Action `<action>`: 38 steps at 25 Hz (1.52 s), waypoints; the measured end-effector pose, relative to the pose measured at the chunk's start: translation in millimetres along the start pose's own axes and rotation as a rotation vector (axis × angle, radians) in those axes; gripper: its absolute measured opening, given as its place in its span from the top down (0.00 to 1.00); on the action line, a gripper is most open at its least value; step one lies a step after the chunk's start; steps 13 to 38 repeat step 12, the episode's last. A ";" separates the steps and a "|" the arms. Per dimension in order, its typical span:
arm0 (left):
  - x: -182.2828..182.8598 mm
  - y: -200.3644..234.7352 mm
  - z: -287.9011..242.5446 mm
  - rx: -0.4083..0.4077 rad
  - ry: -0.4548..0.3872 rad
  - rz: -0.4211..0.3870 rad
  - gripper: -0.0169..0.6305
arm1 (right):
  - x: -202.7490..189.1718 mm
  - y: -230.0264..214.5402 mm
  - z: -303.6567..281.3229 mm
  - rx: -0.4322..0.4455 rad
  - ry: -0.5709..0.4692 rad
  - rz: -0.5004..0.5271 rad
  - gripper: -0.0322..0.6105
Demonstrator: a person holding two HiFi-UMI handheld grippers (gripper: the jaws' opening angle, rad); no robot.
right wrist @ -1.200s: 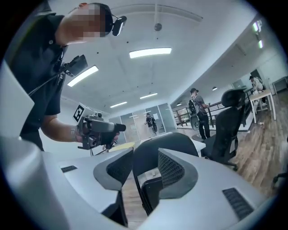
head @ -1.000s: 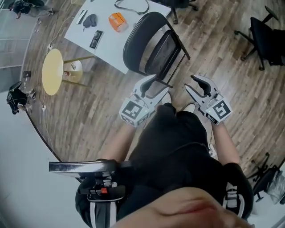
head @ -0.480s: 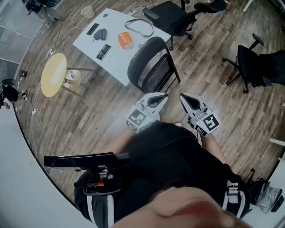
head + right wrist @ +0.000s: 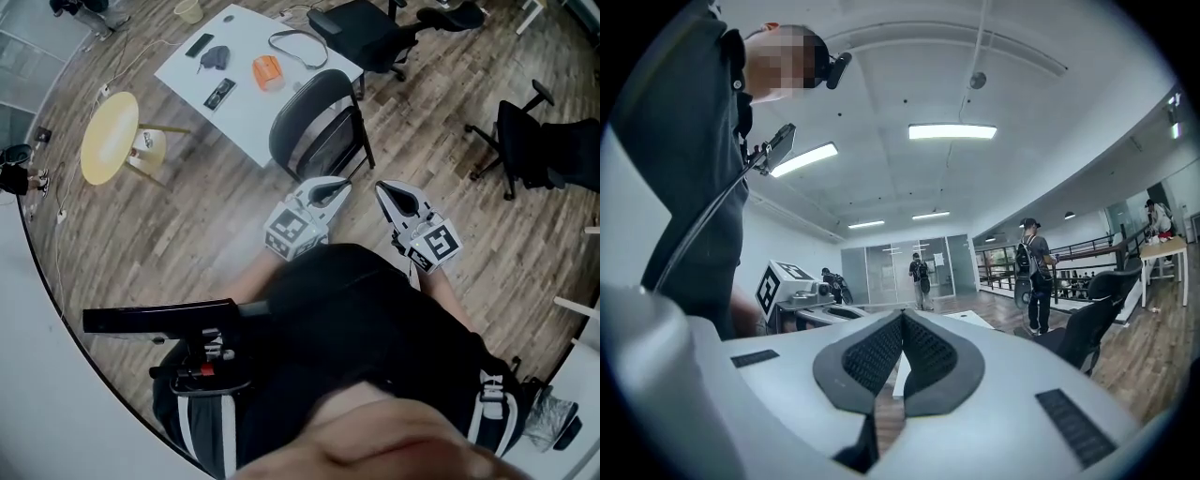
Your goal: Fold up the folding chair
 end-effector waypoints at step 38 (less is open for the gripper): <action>-8.1 -1.5 -1.5 0.002 0.020 0.017 0.97 | -8.2 1.7 -5.6 0.018 0.007 -0.008 0.94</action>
Point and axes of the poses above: the fingertips, and each gripper's own axes: z backward along the fingers, y to its left, x out of its top, the point moved 8 cm from there along z, backward along the fingers, and after that the axes turned 5 degrees about -z, right-handed, at the moved point
